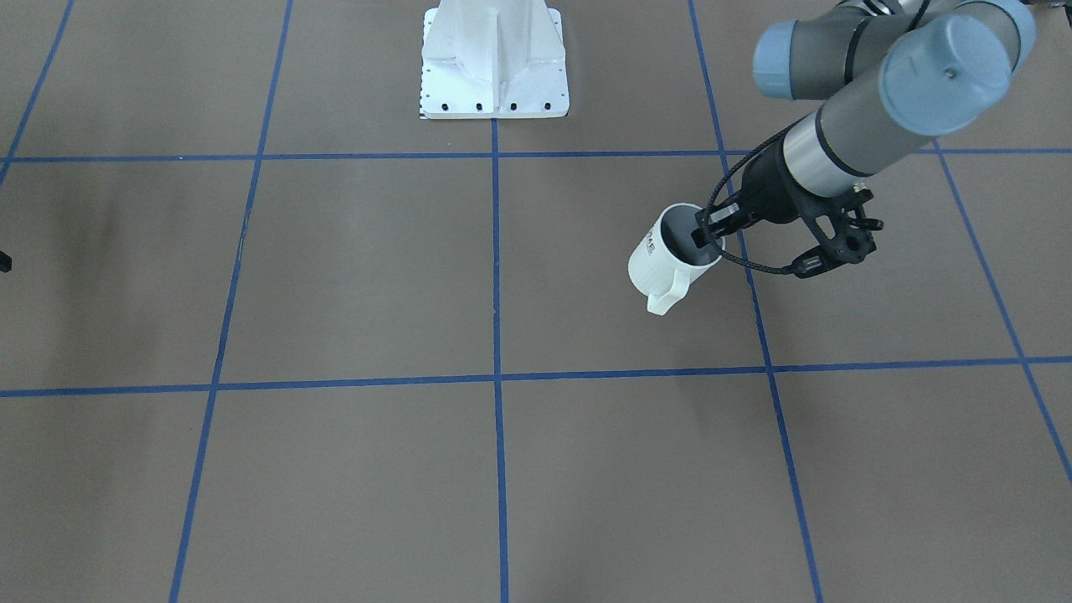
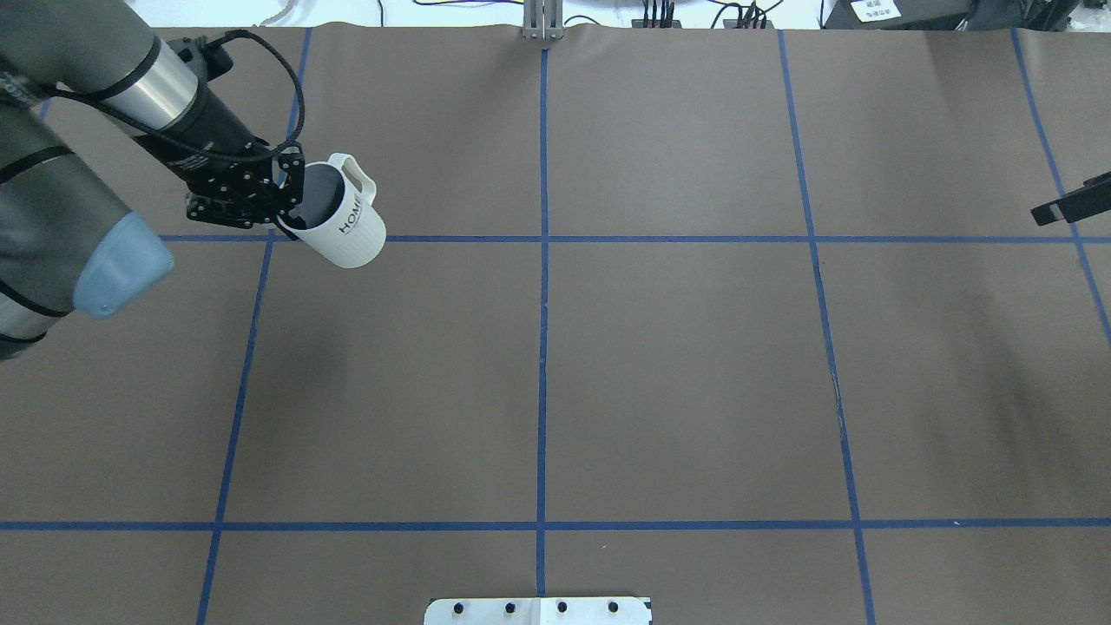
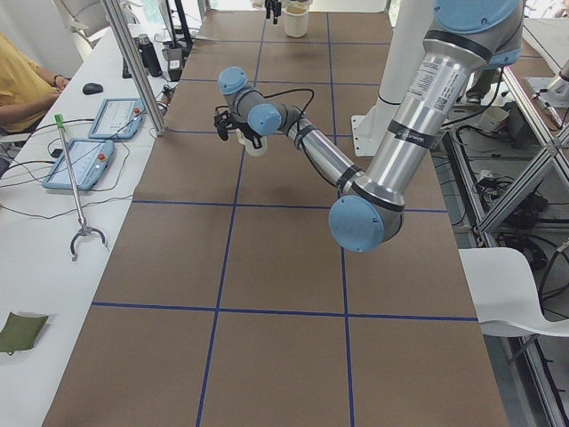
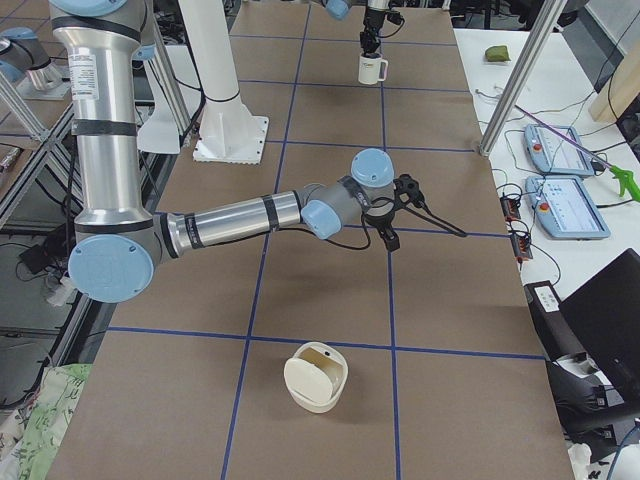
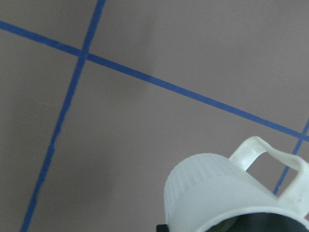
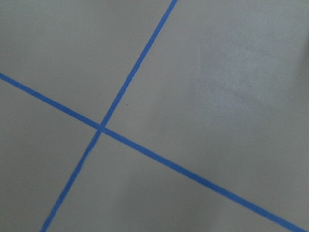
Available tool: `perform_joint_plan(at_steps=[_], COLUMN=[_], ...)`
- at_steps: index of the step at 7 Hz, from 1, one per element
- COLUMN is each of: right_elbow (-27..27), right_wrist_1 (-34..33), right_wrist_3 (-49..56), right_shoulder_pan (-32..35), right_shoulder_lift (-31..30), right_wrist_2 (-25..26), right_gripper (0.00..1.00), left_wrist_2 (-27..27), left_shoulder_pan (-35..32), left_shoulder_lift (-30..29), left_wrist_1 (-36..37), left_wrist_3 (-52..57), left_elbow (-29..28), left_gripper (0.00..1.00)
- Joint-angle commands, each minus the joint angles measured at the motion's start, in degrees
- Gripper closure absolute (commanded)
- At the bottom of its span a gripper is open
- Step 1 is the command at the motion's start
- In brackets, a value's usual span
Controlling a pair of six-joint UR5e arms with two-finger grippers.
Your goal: Left arm hands cup to right arm to dump lemon
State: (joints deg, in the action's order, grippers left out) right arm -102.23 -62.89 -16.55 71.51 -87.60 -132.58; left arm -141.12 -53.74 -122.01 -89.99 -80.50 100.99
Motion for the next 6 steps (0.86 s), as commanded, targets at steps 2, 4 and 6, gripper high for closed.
perform_joint_plan(at_steps=[2,4,6], right_elbow=[0.0,-0.3,-0.7], right_wrist_1=[13.9,18.4,23.1], right_wrist_3=[-19.2,-24.0,-26.1], right_shoulder_pan=[-11.9,-21.1,-33.0], right_shoulder_lift=[3.7,6.1,6.7], right_wrist_2=[17.5,30.9,51.5], right_gripper=[0.01,0.01,0.01], left_wrist_2=[0.8,2.2,3.0], left_shoulder_pan=[3.7,5.8,5.8], left_shoulder_lift=[-14.9,-24.0,-27.9], left_wrist_1=[0.1,0.5,0.5], left_wrist_3=[-21.1,-26.4,-33.3], left_elbow=[-10.6,-19.7,-24.1], left_gripper=[1.00,1.00,1.00])
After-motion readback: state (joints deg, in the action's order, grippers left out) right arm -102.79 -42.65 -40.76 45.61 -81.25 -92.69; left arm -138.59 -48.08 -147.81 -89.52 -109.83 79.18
